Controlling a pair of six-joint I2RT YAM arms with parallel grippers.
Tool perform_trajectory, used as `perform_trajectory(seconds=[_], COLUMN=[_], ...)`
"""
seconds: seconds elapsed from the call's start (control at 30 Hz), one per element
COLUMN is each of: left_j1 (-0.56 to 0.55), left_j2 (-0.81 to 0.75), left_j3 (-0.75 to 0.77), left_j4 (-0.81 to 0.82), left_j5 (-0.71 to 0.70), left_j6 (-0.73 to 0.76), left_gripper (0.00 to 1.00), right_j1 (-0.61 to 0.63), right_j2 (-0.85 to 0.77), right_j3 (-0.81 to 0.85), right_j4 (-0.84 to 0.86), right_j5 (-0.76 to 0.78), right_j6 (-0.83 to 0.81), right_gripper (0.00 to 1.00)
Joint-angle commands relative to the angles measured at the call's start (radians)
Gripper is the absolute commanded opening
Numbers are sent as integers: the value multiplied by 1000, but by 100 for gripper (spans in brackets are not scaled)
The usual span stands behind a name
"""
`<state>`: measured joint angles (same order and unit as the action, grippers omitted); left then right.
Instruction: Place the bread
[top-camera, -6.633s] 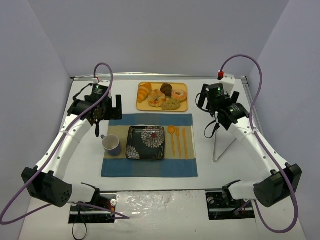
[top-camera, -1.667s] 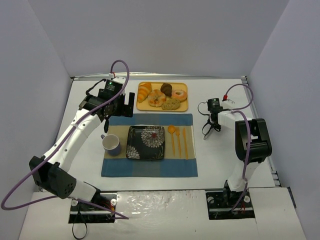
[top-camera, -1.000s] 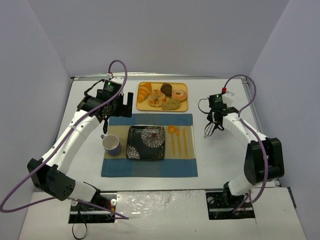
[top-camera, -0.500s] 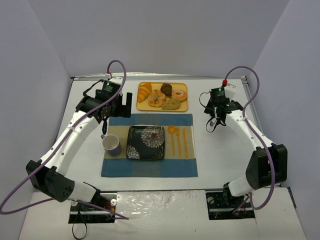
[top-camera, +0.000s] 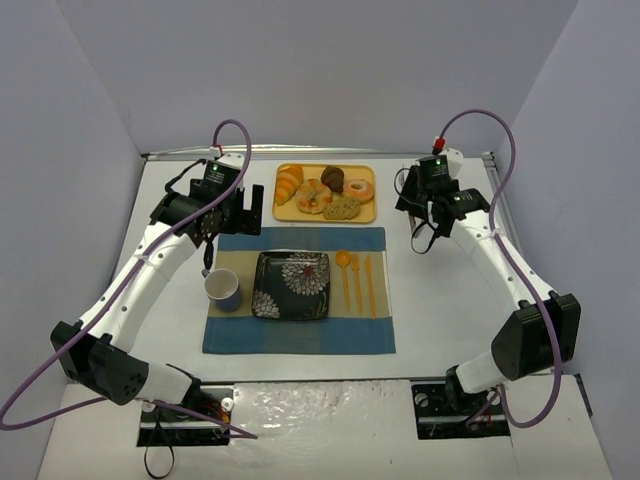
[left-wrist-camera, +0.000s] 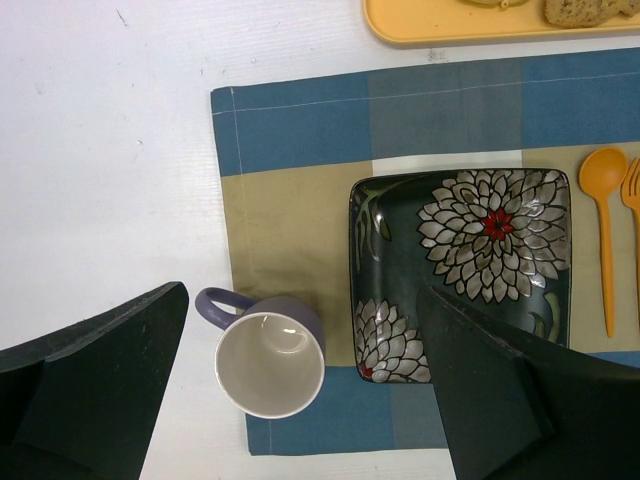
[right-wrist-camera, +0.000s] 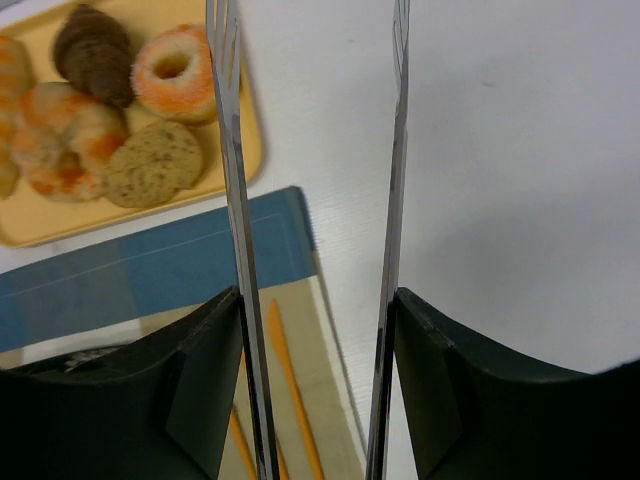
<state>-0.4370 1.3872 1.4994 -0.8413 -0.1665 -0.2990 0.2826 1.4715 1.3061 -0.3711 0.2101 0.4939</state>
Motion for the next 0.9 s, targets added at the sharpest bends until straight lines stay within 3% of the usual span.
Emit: perform_trajectory(seconds=[0.0,0.37,0.87], left_j1=[6,6,6], left_j2=[-41,-43,-47], left_j3=[36,19,-1], left_j4=[10,14,13], left_j5=[-22,-24,-34], left_j6=[-17,-22,-17], left_gripper=[97,97,97], right_j1=[55,173,219], right_j2=[40,222,342], right_j3=[137,300,273], right_j4=[30,16,12], right_j5=[-140,-186,-129], right_j6=[-28,1,37], right_gripper=[55,55,54])
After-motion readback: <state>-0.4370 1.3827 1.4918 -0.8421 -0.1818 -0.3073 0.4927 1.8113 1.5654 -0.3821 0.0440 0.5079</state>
